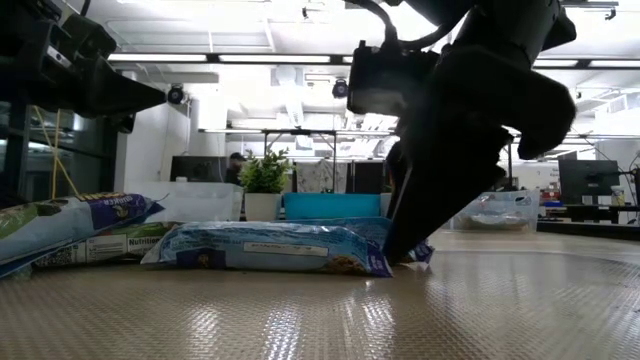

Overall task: Pick and place Granola Bars by type
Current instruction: Put the blue granola bar into the left transparent bin

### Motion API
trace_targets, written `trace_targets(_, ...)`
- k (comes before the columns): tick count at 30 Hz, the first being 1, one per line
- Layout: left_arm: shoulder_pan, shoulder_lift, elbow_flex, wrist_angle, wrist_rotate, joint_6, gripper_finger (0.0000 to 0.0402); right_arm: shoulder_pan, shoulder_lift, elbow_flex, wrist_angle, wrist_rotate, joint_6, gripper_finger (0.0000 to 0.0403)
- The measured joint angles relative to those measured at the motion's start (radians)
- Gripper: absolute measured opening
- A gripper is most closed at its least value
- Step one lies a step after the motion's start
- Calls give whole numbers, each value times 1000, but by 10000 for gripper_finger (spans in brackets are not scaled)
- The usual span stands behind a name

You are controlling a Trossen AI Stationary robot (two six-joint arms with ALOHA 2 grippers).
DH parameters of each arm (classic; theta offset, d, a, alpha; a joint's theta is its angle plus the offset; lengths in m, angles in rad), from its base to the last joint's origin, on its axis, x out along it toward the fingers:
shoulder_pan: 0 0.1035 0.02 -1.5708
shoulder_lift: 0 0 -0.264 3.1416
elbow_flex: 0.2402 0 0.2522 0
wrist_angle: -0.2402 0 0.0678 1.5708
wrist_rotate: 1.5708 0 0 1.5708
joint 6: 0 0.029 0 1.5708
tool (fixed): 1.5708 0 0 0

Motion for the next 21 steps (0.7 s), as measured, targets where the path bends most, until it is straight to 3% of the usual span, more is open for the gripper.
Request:
trace_targets(6, 0, 0, 0, 0, 0, 0, 1, 0, 8, 1, 6, 13, 30, 174)
trace_targets(16, 0, 0, 0, 0, 0, 0, 1, -1, 8, 1, 12, -10, 59, 76)
trace_targets(21, 0, 0, 0, 0, 0, 0, 1, -4, 8, 1, 14, -12, 111, 47)
